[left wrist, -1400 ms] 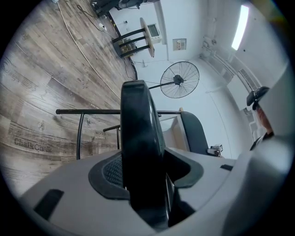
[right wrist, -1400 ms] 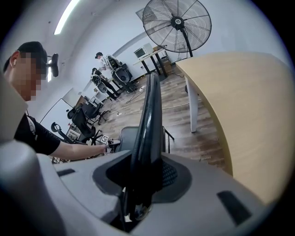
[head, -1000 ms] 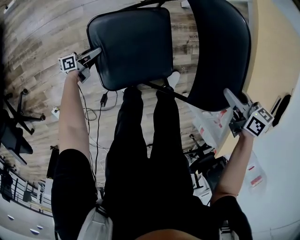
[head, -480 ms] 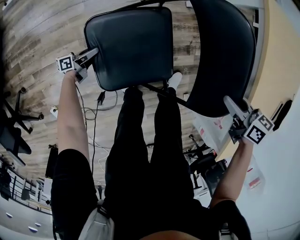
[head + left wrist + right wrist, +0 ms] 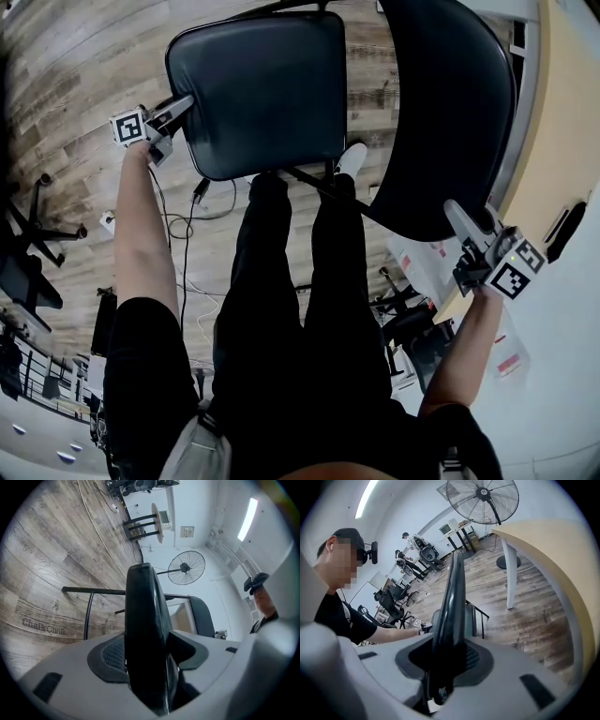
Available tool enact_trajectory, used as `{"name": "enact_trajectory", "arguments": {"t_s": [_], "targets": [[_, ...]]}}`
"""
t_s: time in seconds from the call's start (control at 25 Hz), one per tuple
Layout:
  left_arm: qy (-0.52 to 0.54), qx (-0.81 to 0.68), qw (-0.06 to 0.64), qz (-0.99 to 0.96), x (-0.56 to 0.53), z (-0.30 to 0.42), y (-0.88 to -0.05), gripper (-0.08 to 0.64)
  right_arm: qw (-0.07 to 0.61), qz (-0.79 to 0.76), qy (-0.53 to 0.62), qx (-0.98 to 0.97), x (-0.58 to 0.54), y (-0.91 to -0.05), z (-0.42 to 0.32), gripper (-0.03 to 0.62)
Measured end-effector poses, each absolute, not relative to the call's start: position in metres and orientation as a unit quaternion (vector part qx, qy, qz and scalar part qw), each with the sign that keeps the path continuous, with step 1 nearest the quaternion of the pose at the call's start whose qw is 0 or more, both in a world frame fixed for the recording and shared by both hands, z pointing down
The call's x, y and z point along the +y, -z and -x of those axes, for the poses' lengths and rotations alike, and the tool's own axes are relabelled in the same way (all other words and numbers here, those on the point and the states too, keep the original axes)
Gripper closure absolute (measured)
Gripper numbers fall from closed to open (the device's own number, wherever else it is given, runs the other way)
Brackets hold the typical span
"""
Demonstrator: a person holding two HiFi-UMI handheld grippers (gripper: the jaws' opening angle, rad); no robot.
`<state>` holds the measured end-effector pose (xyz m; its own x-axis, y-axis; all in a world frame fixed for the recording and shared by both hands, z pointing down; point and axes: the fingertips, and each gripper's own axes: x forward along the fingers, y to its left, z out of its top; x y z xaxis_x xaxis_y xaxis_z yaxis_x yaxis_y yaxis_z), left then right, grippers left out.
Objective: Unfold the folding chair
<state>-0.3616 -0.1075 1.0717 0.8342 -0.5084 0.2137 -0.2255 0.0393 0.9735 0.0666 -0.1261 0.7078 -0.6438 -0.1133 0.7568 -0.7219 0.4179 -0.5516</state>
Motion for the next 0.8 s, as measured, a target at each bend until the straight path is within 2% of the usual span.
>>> {"name": "enact_trajectory", "arguments": {"t_s": [0.16, 0.24, 0.32, 0.4, 0.64, 0.8], "targets": [[0.090, -0.297, 0.671, -0.673, -0.103, 0.370, -1.066, 0.261, 0.335, -0.276, -0.458, -0.776, -0.127, -0.708, -0.068, 0.471], [0.053, -0.310, 0.657, -0.685, -0.096, 0.376, -1.058, 0.245, 0.345, -0.288, -0.453, -0.770, -0.128, -0.708, -0.070, 0.429], [0.015, -0.334, 0.644, -0.688, -0.090, 0.385, -1.049, 0.244, 0.347, -0.306, -0.454, -0.762, -0.132, -0.706, -0.075, 0.352], [-0.003, -0.355, 0.636, -0.685, -0.086, 0.391, -1.030, 0.244, 0.345, -0.321, -0.453, -0.757, -0.138, -0.701, -0.079, 0.321], [-0.052, -0.387, 0.621, -0.680, -0.062, 0.395, -0.954, 0.244, 0.334, -0.362, -0.430, -0.757, -0.153, -0.663, -0.088, 0.316], [-0.040, -0.416, 0.602, -0.681, -0.061, 0.397, -0.887, 0.244, 0.337, -0.362, -0.408, -0.767, -0.162, -0.637, -0.086, 0.316]]}}
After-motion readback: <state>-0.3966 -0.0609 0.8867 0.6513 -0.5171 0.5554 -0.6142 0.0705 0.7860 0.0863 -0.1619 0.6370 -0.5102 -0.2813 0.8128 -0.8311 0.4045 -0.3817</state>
